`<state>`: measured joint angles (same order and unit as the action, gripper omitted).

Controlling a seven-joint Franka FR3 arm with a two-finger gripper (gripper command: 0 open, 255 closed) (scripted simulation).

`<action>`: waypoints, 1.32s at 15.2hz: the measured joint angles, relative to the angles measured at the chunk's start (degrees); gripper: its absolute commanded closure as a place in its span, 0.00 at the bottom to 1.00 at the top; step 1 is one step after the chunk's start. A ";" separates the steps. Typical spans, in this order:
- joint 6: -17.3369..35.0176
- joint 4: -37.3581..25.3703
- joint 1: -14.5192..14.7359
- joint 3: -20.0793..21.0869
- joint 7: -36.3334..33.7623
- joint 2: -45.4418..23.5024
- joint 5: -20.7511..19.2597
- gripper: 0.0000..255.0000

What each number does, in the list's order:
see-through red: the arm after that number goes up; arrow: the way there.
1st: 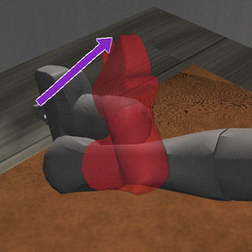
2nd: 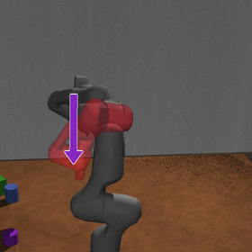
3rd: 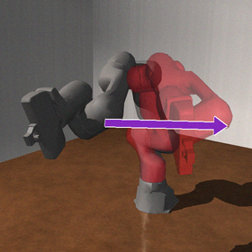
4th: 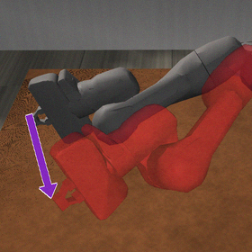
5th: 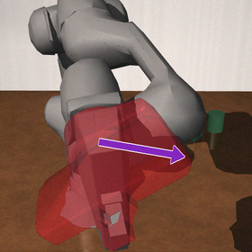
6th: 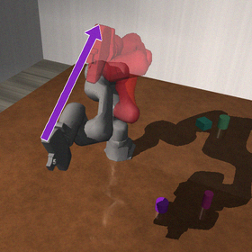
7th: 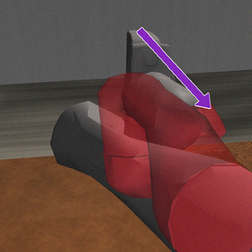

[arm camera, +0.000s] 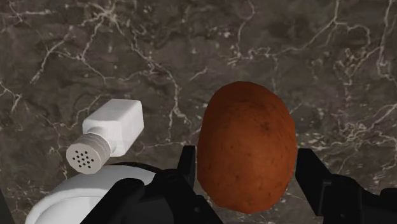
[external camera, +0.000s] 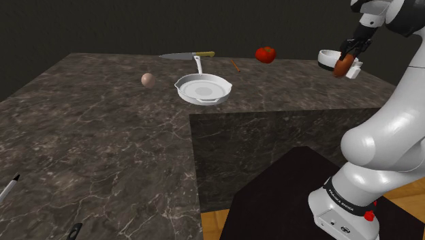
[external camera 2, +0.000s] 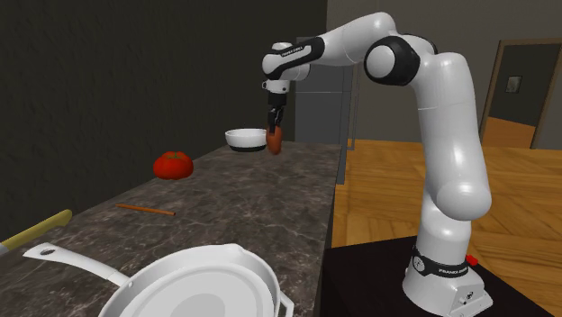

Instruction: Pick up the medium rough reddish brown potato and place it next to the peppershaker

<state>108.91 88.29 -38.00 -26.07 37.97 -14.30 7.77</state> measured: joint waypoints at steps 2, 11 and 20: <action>1.48 1.64 0.13 0.04 0.04 0.17 -0.03 1.00; 8.30 7.10 0.55 0.44 0.40 -0.06 0.63 1.00; 9.21 8.68 0.53 0.41 0.56 -0.07 0.56 0.00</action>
<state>118.12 96.97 -37.48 -25.66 38.53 -14.37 8.33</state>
